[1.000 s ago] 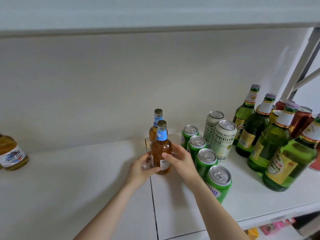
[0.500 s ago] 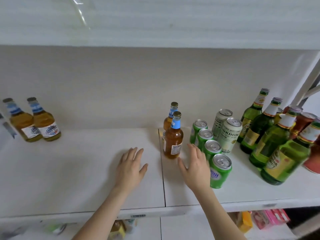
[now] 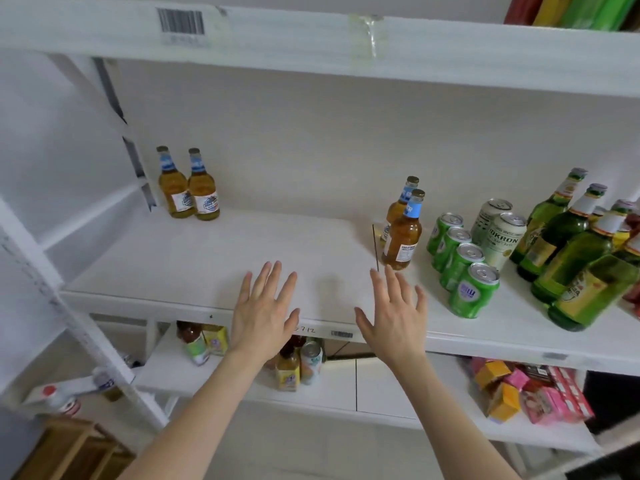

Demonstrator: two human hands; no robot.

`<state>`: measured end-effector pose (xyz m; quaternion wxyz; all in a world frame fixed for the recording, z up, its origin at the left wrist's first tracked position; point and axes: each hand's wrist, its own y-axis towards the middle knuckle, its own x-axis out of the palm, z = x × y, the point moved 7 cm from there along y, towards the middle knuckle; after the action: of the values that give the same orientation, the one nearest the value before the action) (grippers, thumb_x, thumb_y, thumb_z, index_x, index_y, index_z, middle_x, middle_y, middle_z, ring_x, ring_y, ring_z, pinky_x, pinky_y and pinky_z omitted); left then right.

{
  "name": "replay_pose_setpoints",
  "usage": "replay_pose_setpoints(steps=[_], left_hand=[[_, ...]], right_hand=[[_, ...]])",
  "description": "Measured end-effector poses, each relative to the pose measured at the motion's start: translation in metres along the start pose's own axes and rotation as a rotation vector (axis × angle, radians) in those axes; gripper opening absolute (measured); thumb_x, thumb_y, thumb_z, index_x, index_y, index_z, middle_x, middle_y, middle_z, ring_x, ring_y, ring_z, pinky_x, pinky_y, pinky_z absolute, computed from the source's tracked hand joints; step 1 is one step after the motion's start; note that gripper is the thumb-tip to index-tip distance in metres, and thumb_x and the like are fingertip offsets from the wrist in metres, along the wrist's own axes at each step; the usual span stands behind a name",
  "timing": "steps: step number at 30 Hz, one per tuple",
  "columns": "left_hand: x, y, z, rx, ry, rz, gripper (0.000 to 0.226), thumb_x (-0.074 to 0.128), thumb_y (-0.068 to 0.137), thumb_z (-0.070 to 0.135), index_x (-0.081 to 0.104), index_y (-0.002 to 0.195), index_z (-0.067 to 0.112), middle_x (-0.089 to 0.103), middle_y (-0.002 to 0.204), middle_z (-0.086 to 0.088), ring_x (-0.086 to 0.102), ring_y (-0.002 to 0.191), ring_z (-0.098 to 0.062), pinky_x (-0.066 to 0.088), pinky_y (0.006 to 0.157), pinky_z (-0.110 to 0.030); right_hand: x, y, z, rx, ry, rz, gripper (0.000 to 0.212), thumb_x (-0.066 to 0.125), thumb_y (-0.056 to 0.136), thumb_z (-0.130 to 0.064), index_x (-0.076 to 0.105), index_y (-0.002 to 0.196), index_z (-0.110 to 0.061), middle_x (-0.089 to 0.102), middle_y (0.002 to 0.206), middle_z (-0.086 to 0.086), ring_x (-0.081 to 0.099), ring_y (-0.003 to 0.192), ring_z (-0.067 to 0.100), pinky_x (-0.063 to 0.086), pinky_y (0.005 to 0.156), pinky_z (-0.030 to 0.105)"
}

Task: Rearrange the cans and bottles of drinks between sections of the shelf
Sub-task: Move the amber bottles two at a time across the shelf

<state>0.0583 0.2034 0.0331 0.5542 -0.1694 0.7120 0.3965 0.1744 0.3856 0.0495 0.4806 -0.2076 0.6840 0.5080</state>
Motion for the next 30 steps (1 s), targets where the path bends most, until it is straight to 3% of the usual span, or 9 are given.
replay_pose_setpoints(steps=[7, 12, 15, 20, 25, 30], left_hand=[[-0.02, -0.025, -0.101, 0.002, 0.058, -0.038, 0.068, 0.049, 0.095, 0.051, 0.033, 0.153, 0.02, 0.025, 0.161, -0.015, 0.021, 0.15, -0.033, 0.013, 0.12, -0.052], [-0.027, -0.031, -0.172, 0.017, 0.082, -0.089, 0.069, 0.035, 0.1, 0.053, 0.013, 0.158, 0.024, 0.004, 0.166, -0.013, 0.001, 0.154, -0.031, -0.003, 0.121, -0.048], [-0.027, -0.027, -0.209, -0.008, 0.091, -0.116, 0.07, 0.034, 0.1, 0.054, 0.009, 0.158, 0.024, 0.002, 0.166, -0.013, -0.001, 0.154, -0.031, -0.001, 0.122, -0.048], [-0.022, 0.004, -0.267, -0.039, 0.11, -0.108, 0.069, 0.034, 0.101, 0.053, 0.009, 0.158, 0.023, 0.002, 0.166, -0.013, -0.001, 0.154, -0.031, 0.002, 0.122, -0.048], [-0.014, 0.045, -0.328, -0.083, 0.117, -0.081, 0.069, 0.039, 0.099, 0.053, 0.018, 0.157, 0.022, 0.01, 0.166, -0.013, 0.004, 0.153, -0.031, 0.006, 0.122, -0.05], [-0.008, 0.09, -0.379, -0.105, 0.123, -0.021, 0.07, 0.05, 0.094, 0.052, 0.029, 0.154, 0.021, 0.024, 0.162, -0.015, 0.015, 0.152, -0.034, 0.014, 0.121, -0.051]], right_hand=[[-0.005, 0.001, -0.107, 0.01, 0.006, -0.009, 0.076, 0.059, 0.086, -0.058, 0.039, 0.148, -0.018, 0.042, 0.153, 0.013, 0.04, 0.141, 0.034, 0.03, 0.112, 0.057], [0.0, 0.011, -0.186, 0.031, 0.03, -0.025, 0.076, 0.054, 0.088, -0.058, 0.035, 0.15, -0.018, 0.039, 0.155, 0.013, 0.036, 0.143, 0.032, 0.027, 0.114, 0.056], [0.007, 0.021, -0.222, 0.036, 0.054, -0.027, 0.076, 0.06, 0.085, -0.055, 0.041, 0.146, -0.016, 0.045, 0.151, 0.014, 0.043, 0.138, 0.033, 0.033, 0.11, 0.057], [0.023, 0.062, -0.267, 0.033, 0.062, -0.04, 0.076, 0.057, 0.086, -0.056, 0.039, 0.148, -0.017, 0.042, 0.153, 0.013, 0.039, 0.141, 0.032, 0.029, 0.111, 0.056], [0.048, 0.119, -0.307, 0.009, 0.088, -0.061, 0.077, 0.048, 0.091, -0.059, 0.029, 0.153, -0.018, 0.031, 0.16, 0.011, 0.028, 0.147, 0.029, 0.02, 0.116, 0.055], [0.072, 0.171, -0.348, 0.015, 0.129, -0.074, 0.077, 0.051, 0.089, -0.057, 0.031, 0.152, -0.017, 0.032, 0.159, 0.012, 0.028, 0.147, 0.03, 0.019, 0.117, 0.055]])
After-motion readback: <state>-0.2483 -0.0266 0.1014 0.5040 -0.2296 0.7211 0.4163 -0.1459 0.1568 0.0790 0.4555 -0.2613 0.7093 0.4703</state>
